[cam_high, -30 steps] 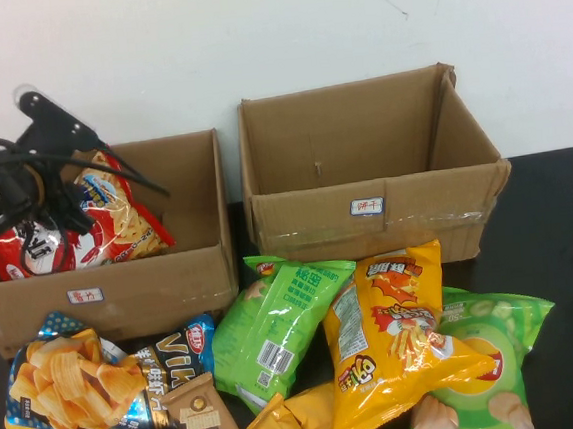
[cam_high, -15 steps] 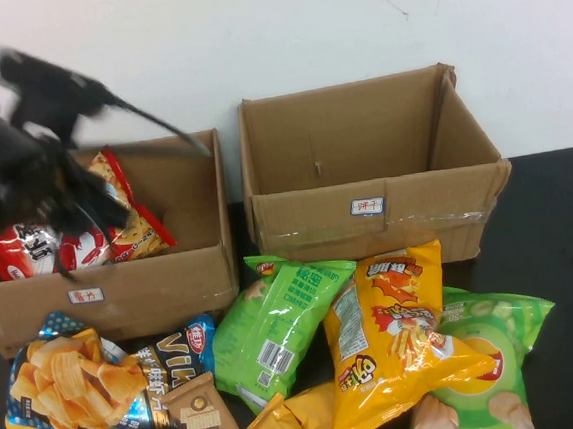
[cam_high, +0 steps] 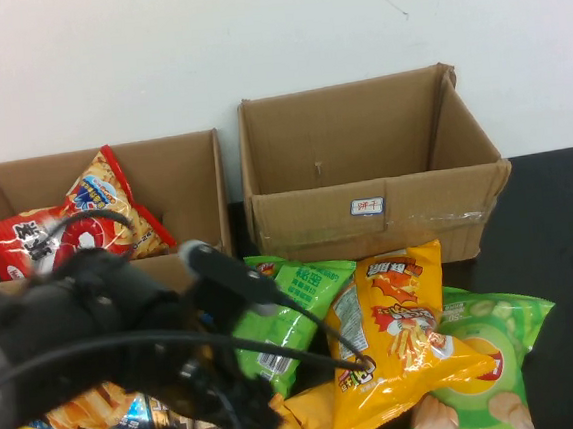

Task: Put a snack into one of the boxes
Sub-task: Pick up the potato chip

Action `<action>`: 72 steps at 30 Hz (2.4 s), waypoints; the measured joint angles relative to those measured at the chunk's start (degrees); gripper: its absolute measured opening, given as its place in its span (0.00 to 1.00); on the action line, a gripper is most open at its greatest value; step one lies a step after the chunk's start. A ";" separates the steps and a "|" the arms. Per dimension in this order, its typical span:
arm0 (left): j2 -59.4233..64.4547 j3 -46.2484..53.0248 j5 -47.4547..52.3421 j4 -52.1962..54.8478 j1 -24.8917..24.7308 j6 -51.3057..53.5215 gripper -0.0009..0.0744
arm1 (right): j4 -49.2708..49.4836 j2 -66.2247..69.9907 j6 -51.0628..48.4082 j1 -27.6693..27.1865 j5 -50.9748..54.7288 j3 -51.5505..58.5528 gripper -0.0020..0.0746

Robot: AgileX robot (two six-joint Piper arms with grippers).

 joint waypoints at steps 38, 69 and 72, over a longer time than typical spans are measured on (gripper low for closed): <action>2.18 9.35 -7.22 21.41 5.78 8.72 0.79 | 0.02 0.00 0.00 0.00 0.00 0.00 0.02; 15.80 10.38 -23.88 44.04 18.69 9.83 0.84 | 0.02 0.00 0.00 0.00 0.00 0.00 0.02; 15.80 10.38 -23.80 45.98 18.69 8.51 0.87 | 0.02 0.00 0.00 0.00 0.00 0.00 0.02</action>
